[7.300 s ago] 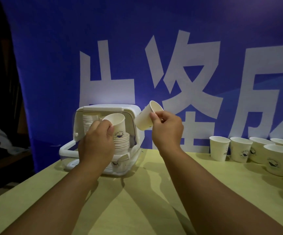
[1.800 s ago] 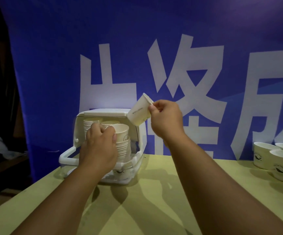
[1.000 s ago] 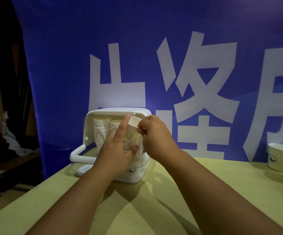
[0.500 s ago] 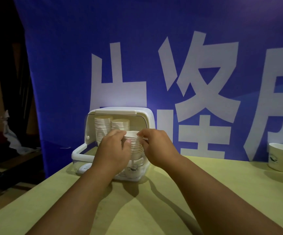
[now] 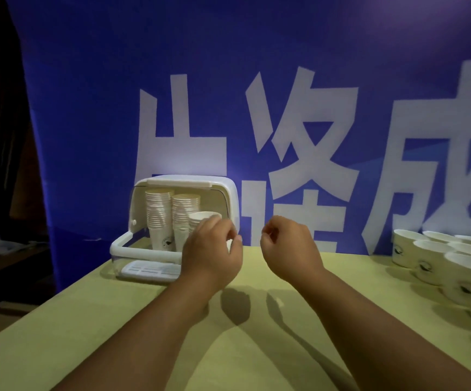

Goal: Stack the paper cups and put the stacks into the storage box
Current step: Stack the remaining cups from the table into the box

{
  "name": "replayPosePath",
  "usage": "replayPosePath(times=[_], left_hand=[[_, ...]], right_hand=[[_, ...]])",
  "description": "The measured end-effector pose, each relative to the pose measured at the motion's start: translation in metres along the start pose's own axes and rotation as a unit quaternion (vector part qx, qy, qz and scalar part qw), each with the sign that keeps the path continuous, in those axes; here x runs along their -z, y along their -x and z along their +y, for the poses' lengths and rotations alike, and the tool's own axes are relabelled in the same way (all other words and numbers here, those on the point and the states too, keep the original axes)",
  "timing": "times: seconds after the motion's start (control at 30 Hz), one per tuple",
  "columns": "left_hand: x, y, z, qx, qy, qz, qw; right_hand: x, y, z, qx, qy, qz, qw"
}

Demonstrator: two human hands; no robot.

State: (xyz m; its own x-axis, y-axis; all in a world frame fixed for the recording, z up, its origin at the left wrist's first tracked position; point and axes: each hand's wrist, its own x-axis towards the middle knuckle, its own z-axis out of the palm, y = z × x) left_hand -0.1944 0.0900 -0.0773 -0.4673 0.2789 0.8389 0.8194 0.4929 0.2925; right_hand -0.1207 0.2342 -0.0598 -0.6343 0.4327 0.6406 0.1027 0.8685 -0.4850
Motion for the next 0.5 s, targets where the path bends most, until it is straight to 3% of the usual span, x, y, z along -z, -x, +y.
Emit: replayPosePath(times=[0.17, 0.5], left_hand=[[-0.031, 0.023, 0.046, 0.083, 0.048, -0.124, 0.988], [-0.057, 0.067, 0.168, 0.114, 0.119, -0.182, 0.969]], right_hand=[[0.046, 0.043, 0.041, -0.034, 0.09, -0.001, 0.995], [0.153, 0.118, 0.105, -0.059, 0.118, 0.093, 0.987]])
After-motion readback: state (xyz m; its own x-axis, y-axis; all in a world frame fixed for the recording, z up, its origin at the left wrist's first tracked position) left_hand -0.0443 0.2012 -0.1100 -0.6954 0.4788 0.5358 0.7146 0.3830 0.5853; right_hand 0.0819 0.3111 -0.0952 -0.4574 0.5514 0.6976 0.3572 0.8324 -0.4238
